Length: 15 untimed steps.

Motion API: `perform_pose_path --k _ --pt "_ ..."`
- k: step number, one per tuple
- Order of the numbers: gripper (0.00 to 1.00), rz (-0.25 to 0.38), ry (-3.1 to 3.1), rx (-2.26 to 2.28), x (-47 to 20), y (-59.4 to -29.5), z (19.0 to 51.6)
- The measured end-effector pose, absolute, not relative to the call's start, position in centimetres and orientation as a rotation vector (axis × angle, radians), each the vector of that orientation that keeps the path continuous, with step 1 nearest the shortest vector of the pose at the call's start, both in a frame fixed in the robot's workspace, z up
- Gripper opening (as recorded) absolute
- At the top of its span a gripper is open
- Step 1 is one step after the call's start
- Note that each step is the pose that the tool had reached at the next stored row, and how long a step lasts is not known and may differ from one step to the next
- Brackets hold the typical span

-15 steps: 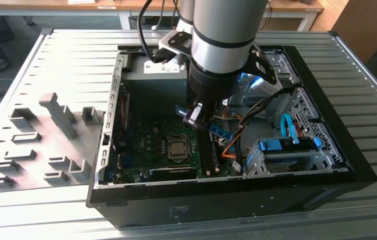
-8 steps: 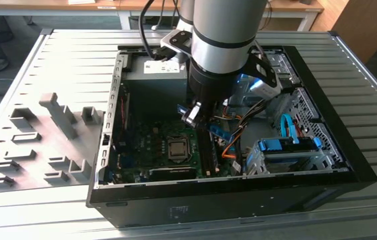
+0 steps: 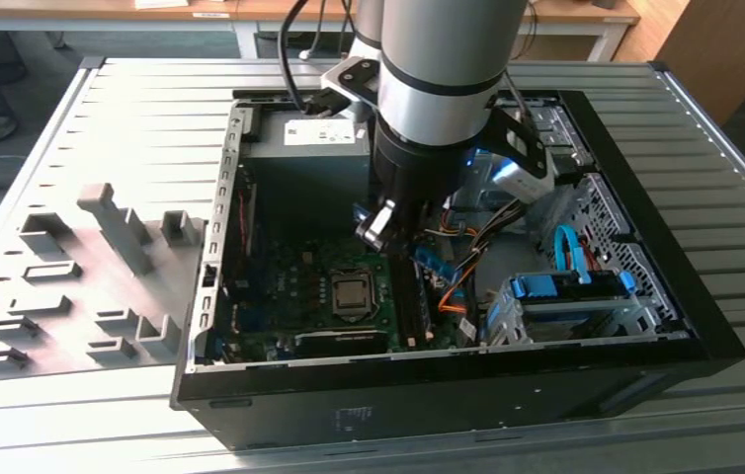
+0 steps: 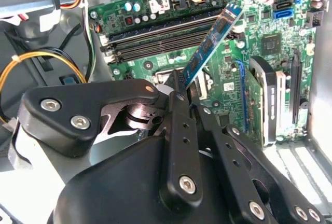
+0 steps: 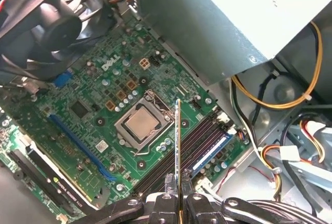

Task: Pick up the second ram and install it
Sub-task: 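Insert the second ram into the second slot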

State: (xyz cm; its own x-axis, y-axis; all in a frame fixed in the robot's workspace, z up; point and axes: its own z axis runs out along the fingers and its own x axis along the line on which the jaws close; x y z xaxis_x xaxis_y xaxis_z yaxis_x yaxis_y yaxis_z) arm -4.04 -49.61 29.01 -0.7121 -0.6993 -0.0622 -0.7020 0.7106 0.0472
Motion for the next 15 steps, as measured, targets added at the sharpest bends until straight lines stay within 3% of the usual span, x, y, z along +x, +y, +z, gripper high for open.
perform_pose_path --k 15 --pt "0.14 0.098 2.943 -0.96 -4.04 -49.61 28.96"
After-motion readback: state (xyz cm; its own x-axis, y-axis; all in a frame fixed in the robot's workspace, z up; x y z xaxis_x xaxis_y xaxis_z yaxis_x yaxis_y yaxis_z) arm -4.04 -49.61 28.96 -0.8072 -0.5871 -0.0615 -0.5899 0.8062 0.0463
